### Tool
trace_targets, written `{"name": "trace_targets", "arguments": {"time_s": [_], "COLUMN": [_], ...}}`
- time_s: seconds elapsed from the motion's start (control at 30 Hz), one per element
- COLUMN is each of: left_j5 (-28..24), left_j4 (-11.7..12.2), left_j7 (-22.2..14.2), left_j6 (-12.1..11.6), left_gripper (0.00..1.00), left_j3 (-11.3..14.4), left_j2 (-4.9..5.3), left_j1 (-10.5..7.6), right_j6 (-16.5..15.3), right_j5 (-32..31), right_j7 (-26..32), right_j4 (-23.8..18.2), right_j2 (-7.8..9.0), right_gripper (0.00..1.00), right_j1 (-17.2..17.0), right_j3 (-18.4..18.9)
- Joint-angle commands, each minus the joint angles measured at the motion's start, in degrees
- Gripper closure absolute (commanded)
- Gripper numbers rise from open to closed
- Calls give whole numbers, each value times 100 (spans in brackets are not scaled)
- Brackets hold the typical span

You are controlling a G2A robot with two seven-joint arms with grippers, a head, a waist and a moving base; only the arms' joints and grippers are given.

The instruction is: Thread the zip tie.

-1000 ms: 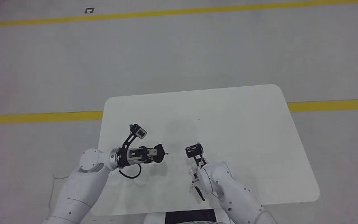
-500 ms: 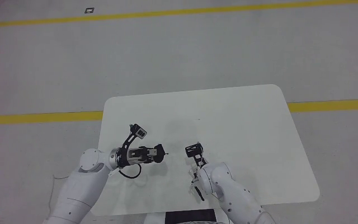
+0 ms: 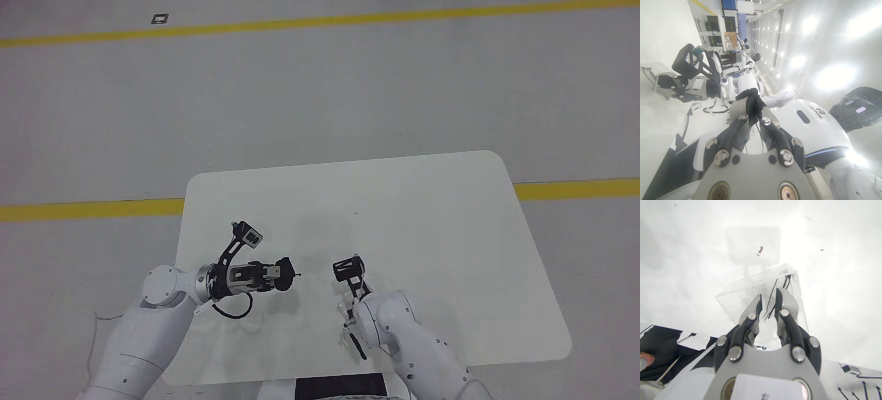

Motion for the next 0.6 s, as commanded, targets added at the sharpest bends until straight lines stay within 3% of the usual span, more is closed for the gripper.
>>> {"name": "trace_targets", "arguments": {"time_s": [0.0,0.23,0.57], "left_j5": [0,0,0], "left_j4": [0,0,0], "left_j7": [0,0,0], "left_j6": [0,0,0], "left_gripper": [100,100,100], "left_j3": [0,0,0], "left_j2": [0,0,0], "left_j1": [0,0,0], "right_j6": [1,4,4], "right_j5": [4,-31,-54], "right_j7": [1,8,-17], "right_j4": [34,89,-140], "right_j2": [-8,-29,-1], "right_gripper": [86,100,100], "right_j1": [19,56,-18], "right_j3": [-7,-21,4]}}
